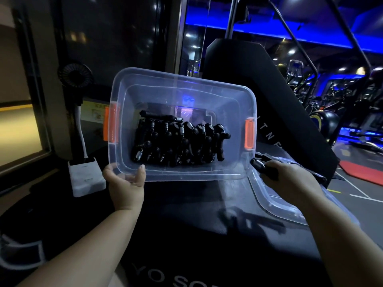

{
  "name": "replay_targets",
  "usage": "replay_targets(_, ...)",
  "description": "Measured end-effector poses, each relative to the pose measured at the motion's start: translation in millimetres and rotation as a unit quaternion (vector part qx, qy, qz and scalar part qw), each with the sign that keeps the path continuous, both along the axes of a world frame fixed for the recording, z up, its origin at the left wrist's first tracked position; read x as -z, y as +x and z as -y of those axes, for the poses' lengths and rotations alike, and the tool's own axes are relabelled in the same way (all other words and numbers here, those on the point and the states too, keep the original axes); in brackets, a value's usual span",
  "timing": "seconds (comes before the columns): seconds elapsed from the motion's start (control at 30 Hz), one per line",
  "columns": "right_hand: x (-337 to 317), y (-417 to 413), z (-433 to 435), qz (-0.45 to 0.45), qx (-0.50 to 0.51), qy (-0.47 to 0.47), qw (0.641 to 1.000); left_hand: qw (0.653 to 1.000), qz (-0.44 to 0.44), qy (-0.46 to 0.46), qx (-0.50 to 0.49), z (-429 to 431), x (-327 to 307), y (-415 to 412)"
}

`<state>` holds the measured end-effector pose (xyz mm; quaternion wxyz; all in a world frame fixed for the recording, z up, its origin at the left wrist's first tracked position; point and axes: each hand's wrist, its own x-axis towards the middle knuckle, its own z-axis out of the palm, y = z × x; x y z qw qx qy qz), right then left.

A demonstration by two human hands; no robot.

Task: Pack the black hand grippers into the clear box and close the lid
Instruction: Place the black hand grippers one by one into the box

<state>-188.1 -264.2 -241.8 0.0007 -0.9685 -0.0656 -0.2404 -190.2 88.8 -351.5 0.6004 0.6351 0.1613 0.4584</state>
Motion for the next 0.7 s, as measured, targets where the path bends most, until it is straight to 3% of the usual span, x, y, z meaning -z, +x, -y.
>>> replay_targets(0.23, -20.8, -8.8, -41.3, 0.028, -0.103, 0.088, 0.99, 1.0, 0.008, -0.014, 0.013, -0.8, 0.5, 0.5)
replay_targets(0.5, -31.6, 14.4, -102.8, 0.082, -0.21, 0.079, 0.971, 1.0, 0.006, -0.013, 0.013, -0.2, -1.3, -1.1)
replay_targets(0.7, -46.6, 50.1, -137.8, 0.116, -0.224, 0.087, 0.964, 0.999, 0.019, 0.001, 0.026, -2.4, 0.7, -0.7)
